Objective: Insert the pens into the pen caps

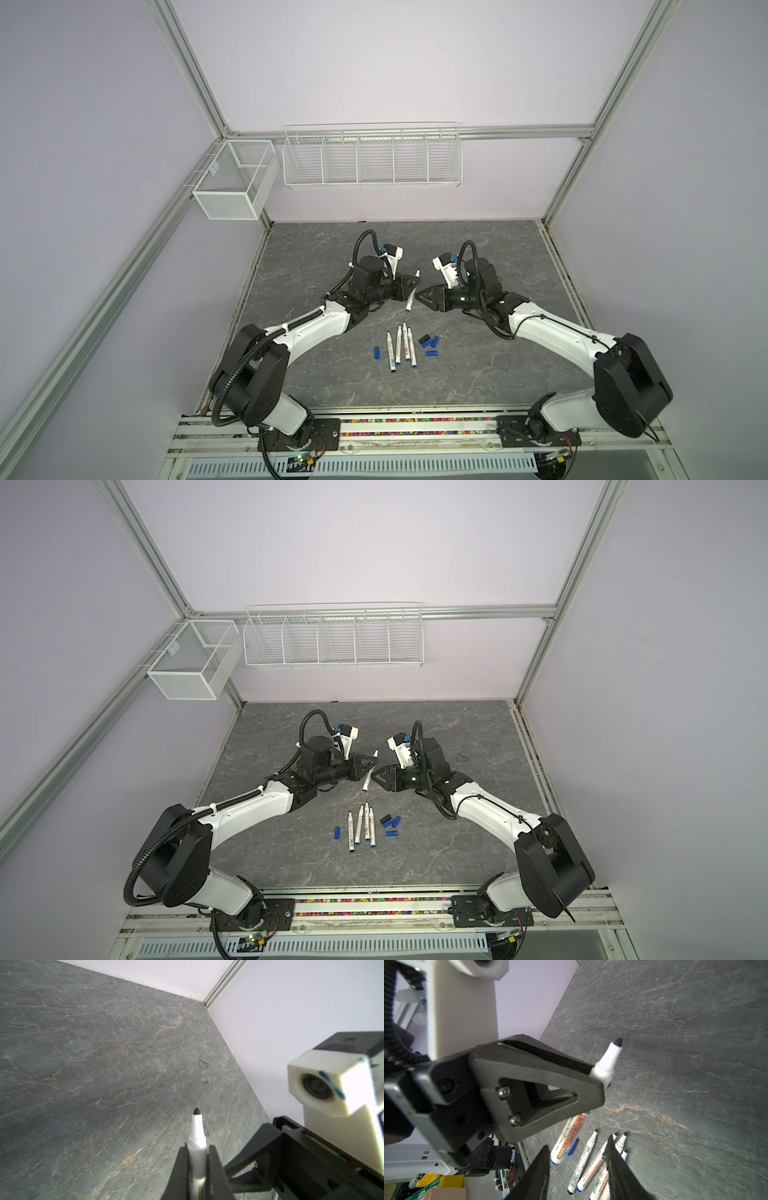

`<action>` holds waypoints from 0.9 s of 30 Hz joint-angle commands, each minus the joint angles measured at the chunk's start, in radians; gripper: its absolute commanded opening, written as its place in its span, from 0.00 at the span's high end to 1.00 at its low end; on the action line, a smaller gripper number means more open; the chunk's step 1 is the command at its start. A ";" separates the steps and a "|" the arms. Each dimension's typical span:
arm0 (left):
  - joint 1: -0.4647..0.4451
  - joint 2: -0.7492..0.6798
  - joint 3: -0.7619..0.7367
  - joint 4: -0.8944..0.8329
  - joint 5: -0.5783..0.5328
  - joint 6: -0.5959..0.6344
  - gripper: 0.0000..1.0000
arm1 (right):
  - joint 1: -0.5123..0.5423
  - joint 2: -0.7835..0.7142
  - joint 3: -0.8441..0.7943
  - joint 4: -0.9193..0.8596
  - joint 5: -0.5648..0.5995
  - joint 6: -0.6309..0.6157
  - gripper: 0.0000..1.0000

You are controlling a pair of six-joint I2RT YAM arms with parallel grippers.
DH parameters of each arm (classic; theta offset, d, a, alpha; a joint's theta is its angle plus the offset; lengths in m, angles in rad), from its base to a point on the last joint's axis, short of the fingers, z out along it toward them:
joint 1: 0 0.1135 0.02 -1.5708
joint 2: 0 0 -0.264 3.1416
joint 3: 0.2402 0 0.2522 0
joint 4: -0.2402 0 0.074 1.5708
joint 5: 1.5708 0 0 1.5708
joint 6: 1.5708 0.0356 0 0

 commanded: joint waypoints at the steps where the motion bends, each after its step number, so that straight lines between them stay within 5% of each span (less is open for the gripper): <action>1: -0.003 -0.018 -0.006 0.045 0.036 -0.021 1.00 | -0.003 -0.008 0.003 -0.028 -0.006 -0.023 0.54; 15: -0.003 -0.014 -0.009 0.086 0.120 -0.030 1.00 | 0.014 0.073 0.055 0.057 -0.036 0.029 0.57; 25: -0.003 -0.027 -0.011 0.068 0.151 -0.010 1.00 | 0.014 0.082 0.049 0.103 -0.033 0.056 0.81; 27: -0.001 -0.047 -0.008 0.029 0.146 0.017 0.90 | 0.010 0.075 0.041 0.105 -0.025 0.061 0.84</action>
